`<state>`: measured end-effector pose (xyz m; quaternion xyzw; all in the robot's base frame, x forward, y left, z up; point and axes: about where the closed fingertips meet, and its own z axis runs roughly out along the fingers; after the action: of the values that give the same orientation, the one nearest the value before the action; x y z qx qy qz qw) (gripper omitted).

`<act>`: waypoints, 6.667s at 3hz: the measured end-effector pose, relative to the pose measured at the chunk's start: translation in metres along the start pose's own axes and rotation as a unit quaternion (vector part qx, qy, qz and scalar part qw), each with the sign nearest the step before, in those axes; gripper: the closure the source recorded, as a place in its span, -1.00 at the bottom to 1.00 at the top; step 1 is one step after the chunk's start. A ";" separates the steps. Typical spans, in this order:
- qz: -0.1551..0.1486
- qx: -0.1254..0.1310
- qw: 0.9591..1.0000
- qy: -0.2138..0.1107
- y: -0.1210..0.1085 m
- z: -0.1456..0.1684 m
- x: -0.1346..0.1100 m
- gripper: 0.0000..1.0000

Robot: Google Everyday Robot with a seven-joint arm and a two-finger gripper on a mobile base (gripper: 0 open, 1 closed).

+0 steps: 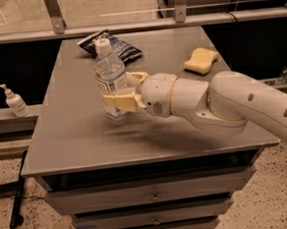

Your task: Move blue plastic bottle near sponge

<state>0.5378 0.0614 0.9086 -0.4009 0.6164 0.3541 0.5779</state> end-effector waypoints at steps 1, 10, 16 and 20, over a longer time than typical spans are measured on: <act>-0.025 0.019 0.999 0.024 -0.019 -0.038 -0.011 1.00; 0.003 0.244 0.970 0.023 -0.239 -0.277 0.023 1.00; 0.017 0.216 0.976 0.003 -0.270 -0.234 0.044 -0.27; 0.023 0.172 0.985 0.006 -0.236 -0.235 0.036 -1.00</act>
Offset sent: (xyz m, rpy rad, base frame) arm 0.0003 -0.0341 0.0130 -0.0546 -0.0252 -0.0278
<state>0.6500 -0.2546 0.8982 -0.2832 0.6808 0.2536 0.6261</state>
